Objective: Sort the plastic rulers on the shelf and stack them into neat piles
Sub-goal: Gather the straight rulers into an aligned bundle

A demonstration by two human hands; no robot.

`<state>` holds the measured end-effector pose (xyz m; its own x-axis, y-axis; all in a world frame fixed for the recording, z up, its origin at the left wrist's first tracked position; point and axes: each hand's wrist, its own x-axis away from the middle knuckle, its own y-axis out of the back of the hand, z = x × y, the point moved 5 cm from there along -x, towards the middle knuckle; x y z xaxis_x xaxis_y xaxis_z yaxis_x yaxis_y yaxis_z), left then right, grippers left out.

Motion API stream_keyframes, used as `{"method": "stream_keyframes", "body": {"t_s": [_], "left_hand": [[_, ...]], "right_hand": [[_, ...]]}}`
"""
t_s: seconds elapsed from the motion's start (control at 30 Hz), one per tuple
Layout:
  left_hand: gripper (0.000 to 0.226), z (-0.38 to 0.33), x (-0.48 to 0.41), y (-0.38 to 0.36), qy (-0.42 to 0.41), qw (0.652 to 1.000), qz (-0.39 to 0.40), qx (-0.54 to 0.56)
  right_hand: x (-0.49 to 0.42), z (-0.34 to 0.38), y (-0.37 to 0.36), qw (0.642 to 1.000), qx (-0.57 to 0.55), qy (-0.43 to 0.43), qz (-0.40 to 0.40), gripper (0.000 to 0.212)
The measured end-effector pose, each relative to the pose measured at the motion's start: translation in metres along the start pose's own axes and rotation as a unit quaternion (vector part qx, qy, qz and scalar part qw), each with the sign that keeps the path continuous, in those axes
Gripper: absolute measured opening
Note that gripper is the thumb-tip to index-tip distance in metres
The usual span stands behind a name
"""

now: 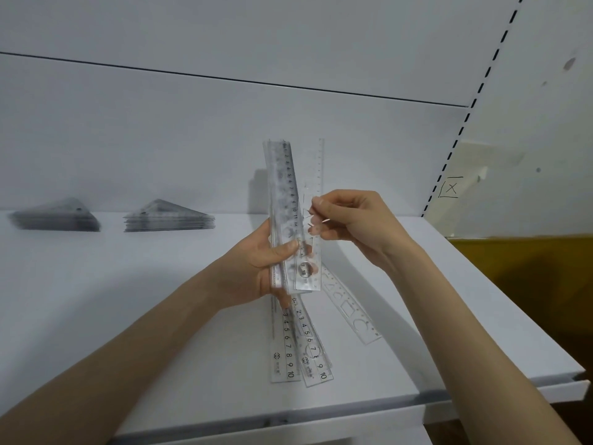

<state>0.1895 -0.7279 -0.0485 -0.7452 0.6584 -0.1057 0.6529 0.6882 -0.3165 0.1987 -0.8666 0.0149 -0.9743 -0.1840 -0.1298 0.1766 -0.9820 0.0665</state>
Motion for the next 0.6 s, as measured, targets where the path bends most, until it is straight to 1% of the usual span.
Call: {"method": "stream_keyframes", "body": {"t_s": [0.13, 0.27, 0.47, 0.5, 0.57, 0.6], "left_hand": [[0.055, 0.000, -0.001, 0.002, 0.013, 1.000, 0.005, 0.007], [0.055, -0.002, 0.002, -0.001, 0.014, 1.000, 0.007, 0.011], [0.070, -0.004, 0.002, 0.001, 0.016, 0.999, 0.018, 0.037], [0.068, -0.004, 0.002, 0.001, 0.014, 0.999, 0.017, 0.036], [0.057, -0.003, 0.002, 0.002, 0.009, 1.000, 0.005, 0.028], [0.056, -0.003, 0.001, 0.002, 0.008, 1.000, 0.002, 0.026]], "right_hand": [[-0.006, 0.005, -0.005, 0.999, 0.034, 0.027, 0.019, 0.015], [-0.009, 0.006, -0.009, 0.991, 0.110, 0.075, 0.006, 0.019], [-0.014, 0.002, -0.015, 0.981, 0.170, 0.092, -0.002, 0.021], [-0.014, 0.001, -0.017, 0.977, 0.186, 0.102, -0.004, 0.021], [-0.014, 0.001, -0.019, 0.964, 0.232, 0.134, -0.009, 0.023], [-0.014, 0.001, -0.020, 0.956, 0.254, 0.146, -0.009, 0.024]]}}
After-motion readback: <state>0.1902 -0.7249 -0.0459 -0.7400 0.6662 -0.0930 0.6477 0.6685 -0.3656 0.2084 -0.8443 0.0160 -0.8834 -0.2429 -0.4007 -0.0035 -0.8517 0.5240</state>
